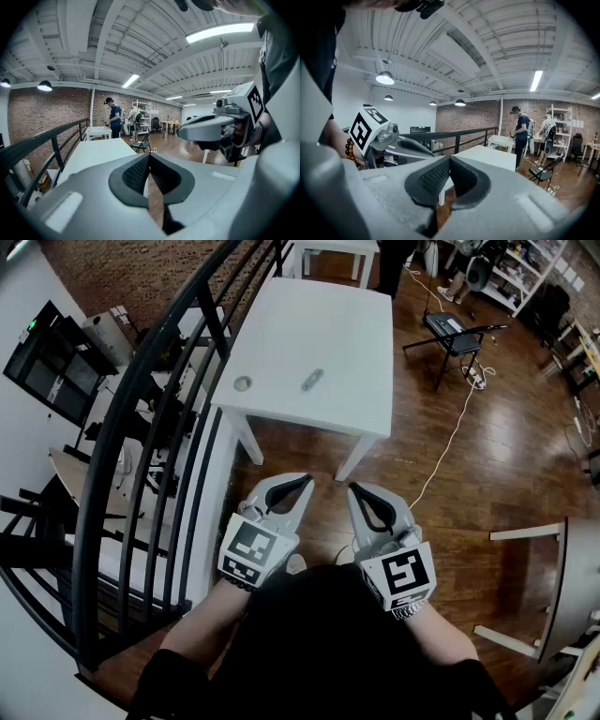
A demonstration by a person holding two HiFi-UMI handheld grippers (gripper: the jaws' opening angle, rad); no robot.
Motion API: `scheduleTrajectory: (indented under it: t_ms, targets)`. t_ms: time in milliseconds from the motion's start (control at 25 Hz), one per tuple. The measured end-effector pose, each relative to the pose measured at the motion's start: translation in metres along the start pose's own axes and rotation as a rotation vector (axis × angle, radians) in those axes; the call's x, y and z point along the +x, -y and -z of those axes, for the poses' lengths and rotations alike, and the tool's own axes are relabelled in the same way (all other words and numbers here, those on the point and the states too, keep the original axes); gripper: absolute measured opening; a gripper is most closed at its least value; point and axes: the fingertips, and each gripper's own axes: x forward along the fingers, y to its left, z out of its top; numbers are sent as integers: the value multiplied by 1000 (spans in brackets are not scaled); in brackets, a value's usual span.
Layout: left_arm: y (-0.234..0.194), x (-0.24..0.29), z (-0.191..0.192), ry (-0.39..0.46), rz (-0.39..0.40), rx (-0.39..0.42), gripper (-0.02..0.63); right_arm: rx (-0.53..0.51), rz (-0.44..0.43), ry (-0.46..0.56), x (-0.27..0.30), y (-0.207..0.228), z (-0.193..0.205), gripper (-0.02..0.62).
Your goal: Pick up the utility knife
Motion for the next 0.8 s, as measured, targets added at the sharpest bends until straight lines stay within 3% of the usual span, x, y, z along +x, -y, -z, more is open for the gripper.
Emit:
scheduleTrajectory:
  t_ms: [240, 800]
  targets:
    - [-12, 43, 4, -25, -39, -1, 37, 14, -42, -3, 19, 37, 15, -8]
    - [-19, 168, -20, -106, -253, -92, 86, 24, -221, 45, 38, 184, 23, -8]
